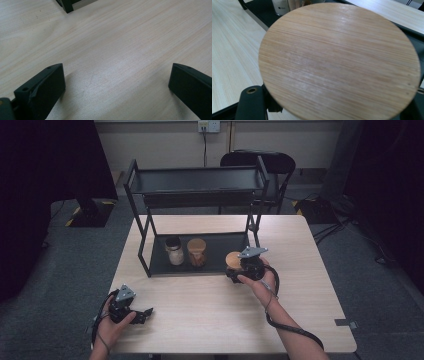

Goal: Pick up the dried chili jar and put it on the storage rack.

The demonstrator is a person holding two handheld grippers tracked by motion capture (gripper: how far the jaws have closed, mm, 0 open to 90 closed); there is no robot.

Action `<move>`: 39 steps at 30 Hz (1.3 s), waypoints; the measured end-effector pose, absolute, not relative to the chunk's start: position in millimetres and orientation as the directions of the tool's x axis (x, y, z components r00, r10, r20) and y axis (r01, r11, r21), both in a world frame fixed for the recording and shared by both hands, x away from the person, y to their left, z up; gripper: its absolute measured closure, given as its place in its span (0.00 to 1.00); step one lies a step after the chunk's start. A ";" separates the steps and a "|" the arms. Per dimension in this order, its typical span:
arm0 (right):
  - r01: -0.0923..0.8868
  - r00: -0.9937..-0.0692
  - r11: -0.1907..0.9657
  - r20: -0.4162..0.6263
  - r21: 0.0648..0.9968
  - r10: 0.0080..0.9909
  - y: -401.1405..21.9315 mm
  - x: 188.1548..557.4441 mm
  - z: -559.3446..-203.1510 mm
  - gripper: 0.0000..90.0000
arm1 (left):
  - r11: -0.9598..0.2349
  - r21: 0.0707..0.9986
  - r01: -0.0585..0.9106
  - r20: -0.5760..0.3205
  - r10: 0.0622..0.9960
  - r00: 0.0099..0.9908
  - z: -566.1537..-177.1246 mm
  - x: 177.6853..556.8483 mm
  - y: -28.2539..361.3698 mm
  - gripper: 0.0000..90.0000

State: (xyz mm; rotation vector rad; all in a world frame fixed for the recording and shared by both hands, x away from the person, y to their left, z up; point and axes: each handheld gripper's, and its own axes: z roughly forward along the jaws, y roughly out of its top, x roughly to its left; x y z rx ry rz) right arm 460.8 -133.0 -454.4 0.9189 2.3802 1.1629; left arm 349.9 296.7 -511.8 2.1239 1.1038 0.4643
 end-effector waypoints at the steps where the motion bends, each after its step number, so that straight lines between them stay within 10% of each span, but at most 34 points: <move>1: 0.400 -0.737 0.458 -0.019 0.794 0.676 -131.6 461.5 -454.2 0.28 | -0.402 0.715 0.572 0.000 0.818 0.575 -511.7 349.9 296.7 0.00; 39: 0.410 -0.709 0.453 -0.035 0.791 0.704 -104.5 488.6 -452.4 0.28 | -0.401 0.715 0.572 -0.001 0.818 0.575 -511.8 349.9 296.8 0.00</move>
